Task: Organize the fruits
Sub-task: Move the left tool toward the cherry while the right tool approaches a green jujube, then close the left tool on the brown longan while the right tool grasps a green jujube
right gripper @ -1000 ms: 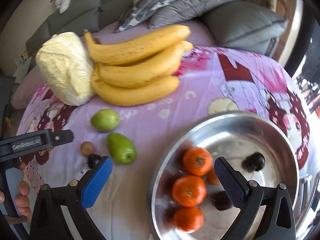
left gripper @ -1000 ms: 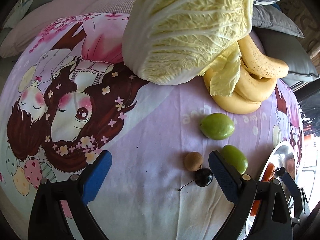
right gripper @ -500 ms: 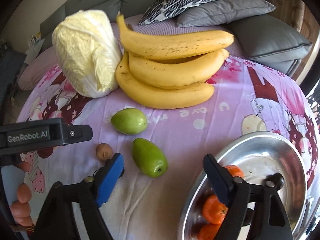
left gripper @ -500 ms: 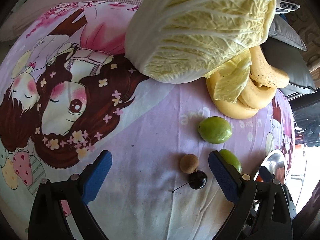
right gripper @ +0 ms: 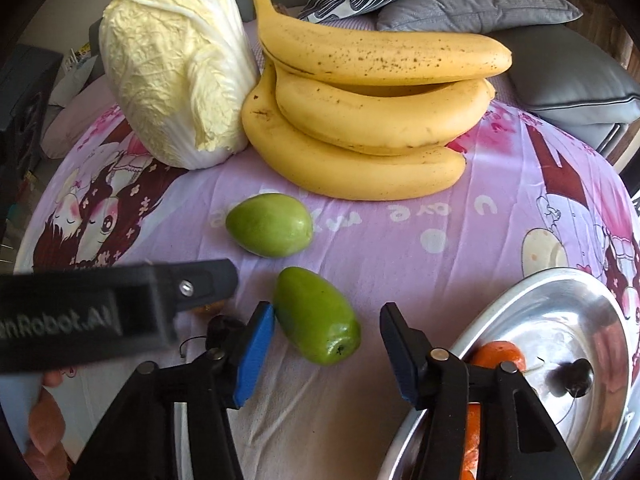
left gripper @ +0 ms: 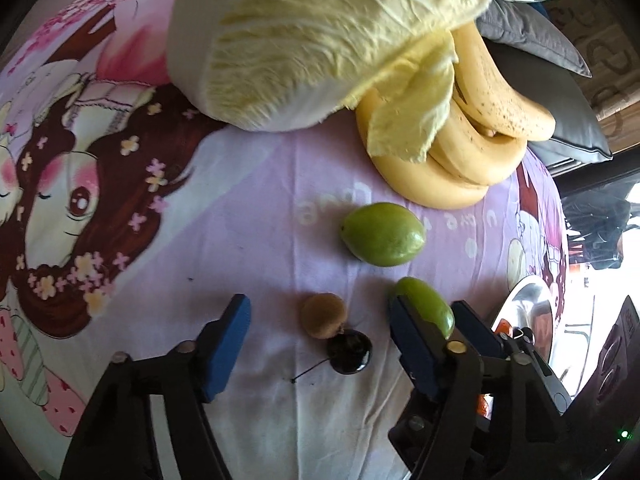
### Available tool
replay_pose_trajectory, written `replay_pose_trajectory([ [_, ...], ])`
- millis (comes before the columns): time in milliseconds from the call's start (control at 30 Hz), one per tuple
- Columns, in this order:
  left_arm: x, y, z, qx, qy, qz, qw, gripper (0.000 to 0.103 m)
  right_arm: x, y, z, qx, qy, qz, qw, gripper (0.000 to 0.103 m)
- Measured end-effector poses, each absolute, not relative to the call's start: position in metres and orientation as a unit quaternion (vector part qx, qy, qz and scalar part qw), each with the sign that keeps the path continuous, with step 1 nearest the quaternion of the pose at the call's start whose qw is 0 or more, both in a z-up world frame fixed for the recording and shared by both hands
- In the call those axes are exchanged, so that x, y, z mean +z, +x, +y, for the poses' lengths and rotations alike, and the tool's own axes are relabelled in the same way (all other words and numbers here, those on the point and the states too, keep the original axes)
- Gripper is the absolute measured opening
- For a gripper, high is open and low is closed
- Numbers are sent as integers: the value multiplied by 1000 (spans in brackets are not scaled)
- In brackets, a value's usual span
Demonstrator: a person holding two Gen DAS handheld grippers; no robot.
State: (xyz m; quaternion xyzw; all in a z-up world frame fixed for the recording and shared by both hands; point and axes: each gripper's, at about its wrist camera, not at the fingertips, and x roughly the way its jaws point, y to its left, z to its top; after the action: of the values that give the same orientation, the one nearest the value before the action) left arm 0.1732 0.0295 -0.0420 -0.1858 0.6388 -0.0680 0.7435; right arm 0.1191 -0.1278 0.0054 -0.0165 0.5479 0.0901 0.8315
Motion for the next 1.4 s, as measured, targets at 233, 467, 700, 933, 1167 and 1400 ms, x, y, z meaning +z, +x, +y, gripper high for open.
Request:
replay_pose_trajectory([
  [233, -54, 174, 28, -57, -185, 641, 742, 52, -1, 123, -125, 97, -20, 549, 830, 50],
  [467, -60, 173, 14, -56, -184, 642, 742, 37, -9, 124, -116, 98, -25, 552, 828, 45],
  [700, -60, 170, 4, -59, -169, 646, 742, 36, -8, 123, -116, 99, -23, 551, 828, 41],
  [933, -61, 170, 4, -48, -167, 645, 745, 26, -7, 118, -117, 102, -18, 553, 827, 41],
  [1167, -64, 171, 4, -44, -158, 643, 748, 26, -4, 109, -118, 111, -9, 557, 823, 41],
  [1400, -60, 169, 6, -45, -157, 642, 749, 26, -2, 101, -119, 116, -1, 564, 818, 41],
])
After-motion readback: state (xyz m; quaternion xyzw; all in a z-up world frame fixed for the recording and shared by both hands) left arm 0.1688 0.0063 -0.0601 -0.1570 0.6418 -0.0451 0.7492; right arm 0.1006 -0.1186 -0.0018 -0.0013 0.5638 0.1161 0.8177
